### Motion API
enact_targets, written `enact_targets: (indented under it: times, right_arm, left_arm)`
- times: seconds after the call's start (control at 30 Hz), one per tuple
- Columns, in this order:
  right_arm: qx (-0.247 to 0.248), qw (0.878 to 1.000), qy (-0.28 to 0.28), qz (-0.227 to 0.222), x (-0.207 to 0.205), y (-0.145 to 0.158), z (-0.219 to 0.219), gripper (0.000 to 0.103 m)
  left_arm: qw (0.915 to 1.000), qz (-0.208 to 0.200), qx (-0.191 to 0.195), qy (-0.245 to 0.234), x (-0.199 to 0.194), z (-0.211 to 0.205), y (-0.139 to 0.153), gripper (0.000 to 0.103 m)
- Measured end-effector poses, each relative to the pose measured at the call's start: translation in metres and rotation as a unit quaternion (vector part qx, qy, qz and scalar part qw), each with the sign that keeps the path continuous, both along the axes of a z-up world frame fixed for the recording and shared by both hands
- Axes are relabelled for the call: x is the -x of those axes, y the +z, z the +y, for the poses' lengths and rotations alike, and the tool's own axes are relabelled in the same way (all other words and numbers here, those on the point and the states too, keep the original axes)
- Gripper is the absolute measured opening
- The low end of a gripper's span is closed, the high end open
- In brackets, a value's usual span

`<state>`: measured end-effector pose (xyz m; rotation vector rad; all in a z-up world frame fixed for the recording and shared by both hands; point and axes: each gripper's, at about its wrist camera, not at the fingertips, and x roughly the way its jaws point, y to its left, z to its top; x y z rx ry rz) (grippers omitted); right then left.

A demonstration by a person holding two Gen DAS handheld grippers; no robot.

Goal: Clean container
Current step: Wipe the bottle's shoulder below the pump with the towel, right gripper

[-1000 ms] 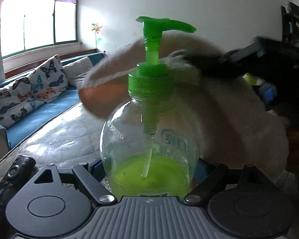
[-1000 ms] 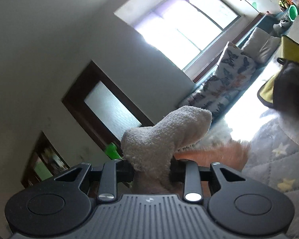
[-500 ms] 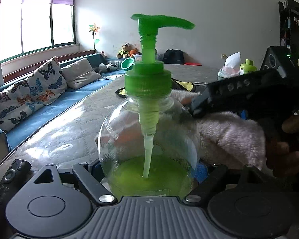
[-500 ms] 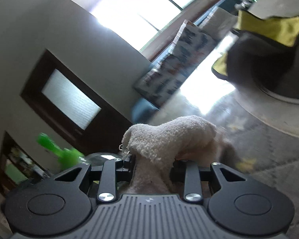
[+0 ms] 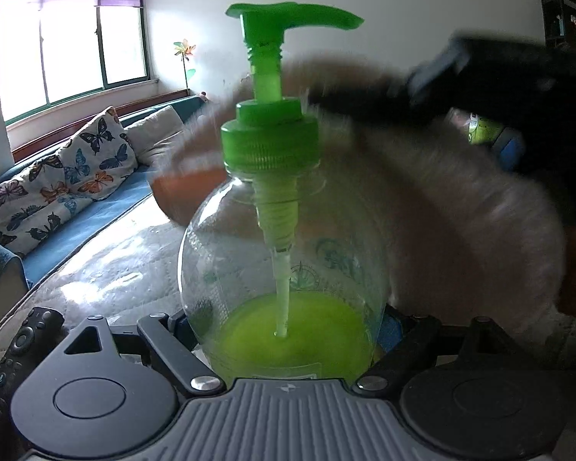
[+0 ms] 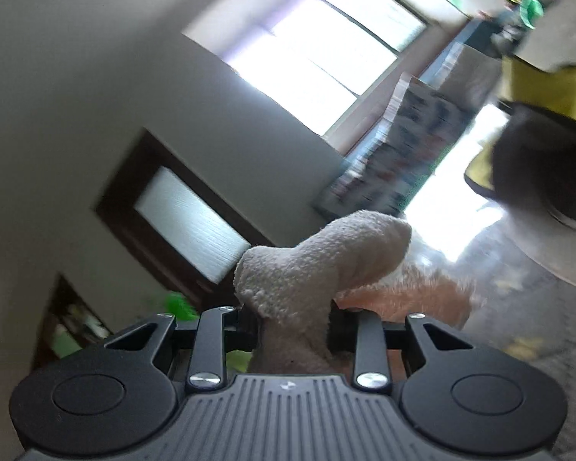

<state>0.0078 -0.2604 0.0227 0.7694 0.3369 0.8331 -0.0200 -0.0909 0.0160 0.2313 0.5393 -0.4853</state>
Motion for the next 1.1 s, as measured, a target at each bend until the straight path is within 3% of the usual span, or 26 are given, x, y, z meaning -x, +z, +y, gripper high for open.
enact_targets:
  times: [0.23,0.37,0.73,0.87,1.0,1.1]
  right_arm:
    - [0.017,1.0,0.009,0.018,-0.007,-0.008,0.005,0.03]
    - [0.037,0.998,-0.001,0.054,-0.015,-0.015,0.007,0.032]
    - [0.022,0.988,0.005,0.154,-0.037,-0.041,-0.002,0.032]
    - [0.053,0.983,-0.001,0.175,-0.04,-0.045,0.002,0.032]
    - [0.065,0.984,-0.012,0.167,-0.037,-0.043,0.005,0.032]
    - [0.046,0.989,-0.015,0.138,-0.031,-0.036,0.005,0.031]
  left_arm:
    - [0.9999,-0.001,-0.013,0.002,0.002,-0.003,-0.002,0.089]
    - [0.9998,-0.002,-0.018,0.003,0.003,-0.005,-0.003,0.089]
    - [0.9997,-0.001,-0.023,0.004,0.003,-0.01,-0.006,0.089]
    - [0.9994,0.001,-0.034,0.004,0.002,-0.013,-0.008,0.091]
    - [0.9993,0.004,-0.038,0.005,0.004,-0.014,-0.01,0.092]
    - [0.9992,0.006,-0.038,0.005,0.005,-0.015,-0.011,0.093]
